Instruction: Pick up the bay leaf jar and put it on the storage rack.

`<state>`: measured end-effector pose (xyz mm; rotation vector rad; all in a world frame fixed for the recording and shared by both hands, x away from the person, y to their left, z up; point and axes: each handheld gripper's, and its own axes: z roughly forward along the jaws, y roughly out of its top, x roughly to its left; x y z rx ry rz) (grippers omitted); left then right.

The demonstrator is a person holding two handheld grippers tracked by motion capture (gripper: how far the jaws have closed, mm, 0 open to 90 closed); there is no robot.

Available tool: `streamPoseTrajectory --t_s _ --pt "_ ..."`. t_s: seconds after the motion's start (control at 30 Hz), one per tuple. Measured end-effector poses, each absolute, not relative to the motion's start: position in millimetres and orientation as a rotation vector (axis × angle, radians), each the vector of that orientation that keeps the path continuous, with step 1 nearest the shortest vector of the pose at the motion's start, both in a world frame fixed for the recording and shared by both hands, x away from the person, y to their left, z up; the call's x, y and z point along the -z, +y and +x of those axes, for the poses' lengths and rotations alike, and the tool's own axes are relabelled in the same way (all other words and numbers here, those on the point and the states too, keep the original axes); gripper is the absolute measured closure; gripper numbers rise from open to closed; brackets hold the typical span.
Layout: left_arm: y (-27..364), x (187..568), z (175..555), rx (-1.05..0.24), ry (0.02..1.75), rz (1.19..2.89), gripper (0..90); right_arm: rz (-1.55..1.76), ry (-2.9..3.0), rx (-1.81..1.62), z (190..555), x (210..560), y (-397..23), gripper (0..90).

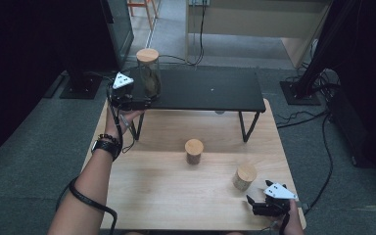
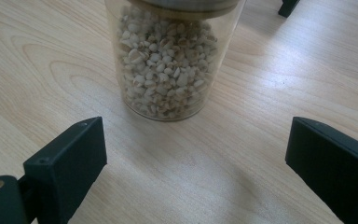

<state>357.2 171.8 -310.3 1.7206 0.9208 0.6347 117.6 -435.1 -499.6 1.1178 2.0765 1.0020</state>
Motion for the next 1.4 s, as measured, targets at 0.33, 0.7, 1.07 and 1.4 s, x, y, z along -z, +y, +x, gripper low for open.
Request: streamPoseTrajectory --t_s 0.33,0.7,1.07,1.4 --pt "181 326 332 -0.626 0.923 1.710 0.5 1.117 2.075 -1.002 117 500 -435 5.0" --pt "181 343 296 -0.667 0.877 1.738 0.6 1.117 2.078 -1.011 117 500 -437 5.0" --pt "192 354 271 -0.653 0.860 1.720 0.7 1.124 2.079 -1.016 119 499 -437 5.0" --pt "205 365 254 -0.647 0.874 1.711 0.7 1.126 2.076 -1.009 119 499 -436 5.0"
